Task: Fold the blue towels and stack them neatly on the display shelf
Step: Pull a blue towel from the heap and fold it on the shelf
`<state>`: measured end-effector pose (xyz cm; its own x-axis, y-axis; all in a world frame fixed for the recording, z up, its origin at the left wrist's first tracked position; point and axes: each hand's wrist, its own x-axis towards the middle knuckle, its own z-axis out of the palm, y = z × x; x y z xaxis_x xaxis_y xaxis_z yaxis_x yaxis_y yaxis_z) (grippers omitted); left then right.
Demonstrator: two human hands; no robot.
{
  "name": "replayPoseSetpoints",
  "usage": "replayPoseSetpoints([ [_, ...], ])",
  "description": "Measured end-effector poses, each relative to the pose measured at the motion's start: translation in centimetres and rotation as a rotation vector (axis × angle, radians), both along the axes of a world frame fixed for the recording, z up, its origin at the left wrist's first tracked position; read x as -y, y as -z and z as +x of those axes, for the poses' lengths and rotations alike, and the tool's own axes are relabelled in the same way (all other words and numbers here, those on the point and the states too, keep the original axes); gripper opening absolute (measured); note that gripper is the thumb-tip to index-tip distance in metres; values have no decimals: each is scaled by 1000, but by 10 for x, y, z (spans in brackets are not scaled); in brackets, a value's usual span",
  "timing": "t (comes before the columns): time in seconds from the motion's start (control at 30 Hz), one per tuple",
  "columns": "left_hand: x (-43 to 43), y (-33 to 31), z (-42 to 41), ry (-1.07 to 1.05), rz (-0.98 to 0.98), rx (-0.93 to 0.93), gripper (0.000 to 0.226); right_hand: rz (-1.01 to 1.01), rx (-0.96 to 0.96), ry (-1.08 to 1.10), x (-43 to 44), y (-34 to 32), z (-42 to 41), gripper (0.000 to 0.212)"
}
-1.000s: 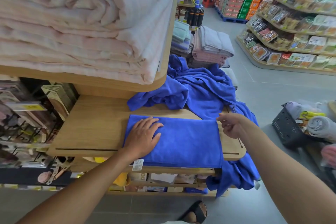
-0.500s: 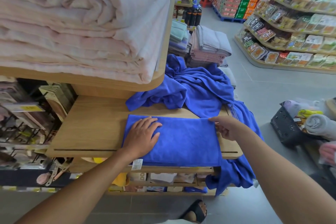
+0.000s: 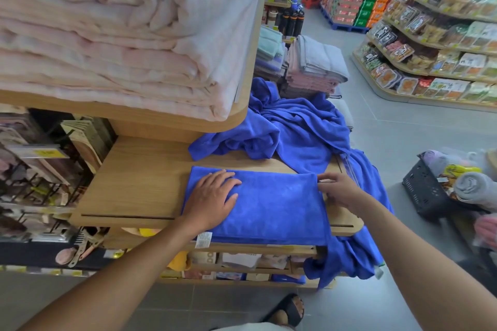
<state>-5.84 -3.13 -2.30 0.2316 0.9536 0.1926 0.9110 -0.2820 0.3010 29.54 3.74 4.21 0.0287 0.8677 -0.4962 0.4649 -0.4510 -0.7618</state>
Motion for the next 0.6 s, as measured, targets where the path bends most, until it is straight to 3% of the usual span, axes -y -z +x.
replayPoseSetpoints([
  [0.13, 0, 0, 0, -1, 2, 2, 38, 334, 202, -78, -3, 12, -11, 31],
  [0.27, 1, 0, 1, -4, -13, 4, 38, 436, 409, -192, -4, 19, -14, 4],
  [0.43, 0, -1, 0, -10, -7, 2, 38, 466, 229, -129, -4, 9, -12, 13],
  [0.6, 2, -2, 1, -9, 12, 15, 36, 251, -42, -48, -2, -7, -12, 26],
])
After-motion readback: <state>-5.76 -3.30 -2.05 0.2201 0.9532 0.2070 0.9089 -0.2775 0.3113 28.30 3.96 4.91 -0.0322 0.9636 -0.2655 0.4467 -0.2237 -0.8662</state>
